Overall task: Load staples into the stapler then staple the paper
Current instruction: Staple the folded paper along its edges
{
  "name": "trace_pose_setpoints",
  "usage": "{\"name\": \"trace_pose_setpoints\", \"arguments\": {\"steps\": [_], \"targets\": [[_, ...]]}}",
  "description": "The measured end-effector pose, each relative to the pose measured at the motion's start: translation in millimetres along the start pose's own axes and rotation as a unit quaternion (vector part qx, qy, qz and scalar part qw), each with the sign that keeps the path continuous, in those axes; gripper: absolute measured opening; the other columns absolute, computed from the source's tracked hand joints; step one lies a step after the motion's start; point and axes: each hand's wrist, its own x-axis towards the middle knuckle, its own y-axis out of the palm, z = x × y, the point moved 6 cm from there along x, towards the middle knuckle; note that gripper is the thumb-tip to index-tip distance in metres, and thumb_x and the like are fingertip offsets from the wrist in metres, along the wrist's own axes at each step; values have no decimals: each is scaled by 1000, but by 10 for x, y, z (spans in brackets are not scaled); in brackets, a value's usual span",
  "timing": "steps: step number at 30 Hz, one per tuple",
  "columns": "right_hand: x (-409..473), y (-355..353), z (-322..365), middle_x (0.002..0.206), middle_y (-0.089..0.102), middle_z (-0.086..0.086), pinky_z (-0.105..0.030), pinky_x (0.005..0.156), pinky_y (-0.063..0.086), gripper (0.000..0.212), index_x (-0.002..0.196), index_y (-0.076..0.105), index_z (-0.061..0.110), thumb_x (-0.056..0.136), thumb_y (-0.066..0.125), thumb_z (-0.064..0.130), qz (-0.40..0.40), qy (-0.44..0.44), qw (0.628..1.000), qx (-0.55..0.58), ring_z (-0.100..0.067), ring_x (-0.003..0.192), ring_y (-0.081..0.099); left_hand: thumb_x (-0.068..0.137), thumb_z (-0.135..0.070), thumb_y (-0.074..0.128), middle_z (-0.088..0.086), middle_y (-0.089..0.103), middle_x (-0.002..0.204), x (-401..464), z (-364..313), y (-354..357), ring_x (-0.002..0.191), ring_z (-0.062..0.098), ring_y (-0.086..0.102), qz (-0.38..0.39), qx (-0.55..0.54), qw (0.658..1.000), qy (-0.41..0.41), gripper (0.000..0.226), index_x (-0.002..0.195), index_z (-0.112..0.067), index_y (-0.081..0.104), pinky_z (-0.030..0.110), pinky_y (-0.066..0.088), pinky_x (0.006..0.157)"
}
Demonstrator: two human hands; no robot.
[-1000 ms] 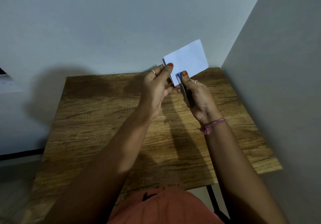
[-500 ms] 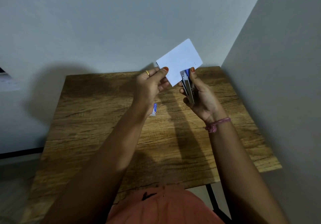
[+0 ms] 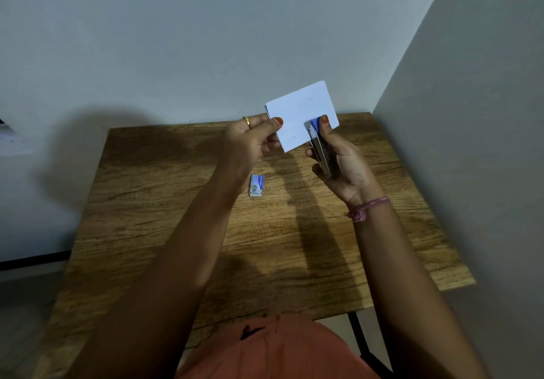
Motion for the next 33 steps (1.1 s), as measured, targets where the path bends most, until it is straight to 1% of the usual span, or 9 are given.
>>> {"name": "trace_pose_setpoints", "arguments": {"steps": [4,7,9,11,13,16,22,27,33], "targets": [[23,20,-27,77,65,4,-16,44,36,31,100,68,14,89,60,42,-7,2,1000,10,-6,61,55,86,-12,65,2,68,69,-1,-5,-9,73,21,63,-7,1,1000,8,7,82,-11,71,49,53,85],[39,26,-28,74,61,4,-17,45,35,32,100,66,14,88,61,43,-15,0,1000,6,-6,62,54,86,-17,65,6,75,87,-14,13,81,86,24,69,18,-47,999,7,7,88,-15,71,42,55,83],[40,42,-13,71,60,6,-18,47,33,27,91,68,17,86,62,43,-14,-7,1000,0,-6,62,53,80,-29,72,6,74,100,-27,52,194,98,24,69,49,-47,998,-2,15,91,-19,74,43,54,90],[33,76,2,69,60,6,-20,51,31,22,84,71,20,84,63,40,-9,-15,1000,-8,-5,63,51,68,-42,79,3,74,103,-55,111,297,102,23,67,54,-13,998,-12,30,92,-24,74,45,51,94],[25,99,-1,77,59,0,-25,56,28,24,93,70,15,85,62,36,-13,-16,1000,-23,-8,69,48,60,-40,84,2,75,98,-72,168,362,95,20,70,36,-23,999,-16,37,92,-22,74,41,54,88],[5,115,10,83,55,-5,-27,59,28,23,96,69,12,90,58,32,-22,-16,999,-39,-11,72,45,60,-30,87,2,76,92,-61,210,382,84,16,71,4,-56,998,-11,31,87,-21,75,31,54,73],[-30,141,75,67,68,8,-12,51,44,15,94,68,9,92,58,20,-13,-51,999,7,0,60,59,63,-20,84,3,75,87,-69,220,408,78,17,68,-11,-88,996,-15,20,82,-18,76,32,57,74],[-42,151,87,64,70,7,-12,50,45,13,86,70,10,90,61,18,-33,-65,997,12,1,59,62,68,-14,81,1,75,84,-84,228,432,76,15,66,-13,-105,994,-18,15,82,-17,74,32,57,73],[-3,112,53,78,69,-4,-26,74,51,15,87,72,5,90,63,17,-46,-57,997,-24,-13,77,63,70,-13,80,-1,74,79,-102,248,419,73,14,66,-30,-109,993,-19,10,77,-17,75,28,57,69]]}}
